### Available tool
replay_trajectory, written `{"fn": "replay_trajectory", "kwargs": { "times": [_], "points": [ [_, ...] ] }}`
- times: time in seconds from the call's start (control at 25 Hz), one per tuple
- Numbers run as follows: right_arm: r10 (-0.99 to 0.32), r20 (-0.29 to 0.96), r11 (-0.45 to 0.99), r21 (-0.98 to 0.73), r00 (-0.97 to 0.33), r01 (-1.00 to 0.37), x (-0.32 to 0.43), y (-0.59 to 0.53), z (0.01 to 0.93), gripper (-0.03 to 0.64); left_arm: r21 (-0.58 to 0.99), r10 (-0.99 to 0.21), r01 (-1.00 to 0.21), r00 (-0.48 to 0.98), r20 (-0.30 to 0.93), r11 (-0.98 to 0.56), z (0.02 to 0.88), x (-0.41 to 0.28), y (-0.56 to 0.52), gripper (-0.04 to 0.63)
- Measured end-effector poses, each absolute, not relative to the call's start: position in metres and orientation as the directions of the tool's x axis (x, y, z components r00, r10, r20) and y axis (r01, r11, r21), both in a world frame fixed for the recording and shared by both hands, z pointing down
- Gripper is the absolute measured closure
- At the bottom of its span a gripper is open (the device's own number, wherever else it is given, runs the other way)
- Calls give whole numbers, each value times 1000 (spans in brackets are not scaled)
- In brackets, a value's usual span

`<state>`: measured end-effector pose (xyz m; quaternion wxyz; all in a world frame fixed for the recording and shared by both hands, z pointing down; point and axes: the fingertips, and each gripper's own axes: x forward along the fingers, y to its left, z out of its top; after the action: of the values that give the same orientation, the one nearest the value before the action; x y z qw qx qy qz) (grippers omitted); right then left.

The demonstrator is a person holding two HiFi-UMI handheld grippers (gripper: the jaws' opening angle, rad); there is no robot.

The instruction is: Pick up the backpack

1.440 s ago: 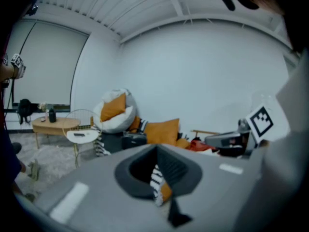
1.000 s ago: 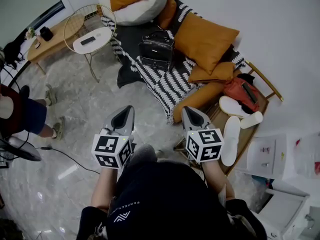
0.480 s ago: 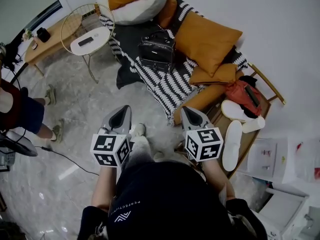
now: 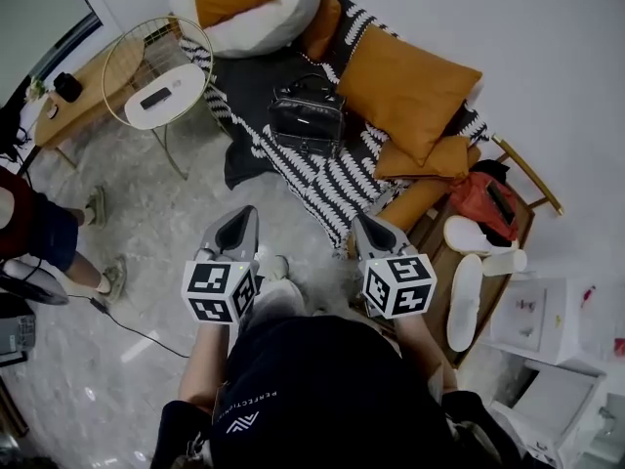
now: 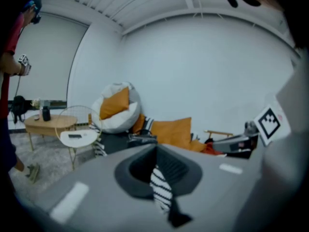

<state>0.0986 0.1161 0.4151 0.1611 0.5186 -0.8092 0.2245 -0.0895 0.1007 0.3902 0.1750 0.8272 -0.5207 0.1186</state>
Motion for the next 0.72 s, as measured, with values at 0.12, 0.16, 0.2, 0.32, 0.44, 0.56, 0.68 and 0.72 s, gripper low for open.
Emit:
{"fn": "replay_trajectory", "kwargs": {
  "times": [0.12,0.16,0.2,0.32,0.44,0.56,0.68,0.72],
  "points": [
    [-769,499,343,-204,-398,-917,87,94,417,604,152,-812,-897,441,381,-416,391,-98,73,588],
    [-771,500,339,-202,-394,-919,83,86,417,601,149,-809,-894,447,382,-423,392,-101,64,586],
    [-772,501,335,-200,-390,-921,79,79,418,600,146,-806,-891,452,382,-430,393,-103,56,586],
    [-777,502,325,-196,-380,-925,66,57,418,589,137,-792,-880,470,389,-455,396,-110,34,584],
    [-784,499,321,-184,-370,-929,54,37,417,581,133,-778,-869,487,397,-476,399,-119,15,583],
    [-787,498,315,-182,-363,-932,42,17,417,571,141,-761,-856,509,402,-498,403,-128,-4,583],
    [-790,504,298,-182,-349,-937,35,-1,419,560,145,-737,-837,536,412,-528,407,-135,-19,578],
    [-791,505,293,-180,-344,-939,34,-6,420,552,144,-728,-830,546,415,-539,409,-137,-23,574]
  ]
}}
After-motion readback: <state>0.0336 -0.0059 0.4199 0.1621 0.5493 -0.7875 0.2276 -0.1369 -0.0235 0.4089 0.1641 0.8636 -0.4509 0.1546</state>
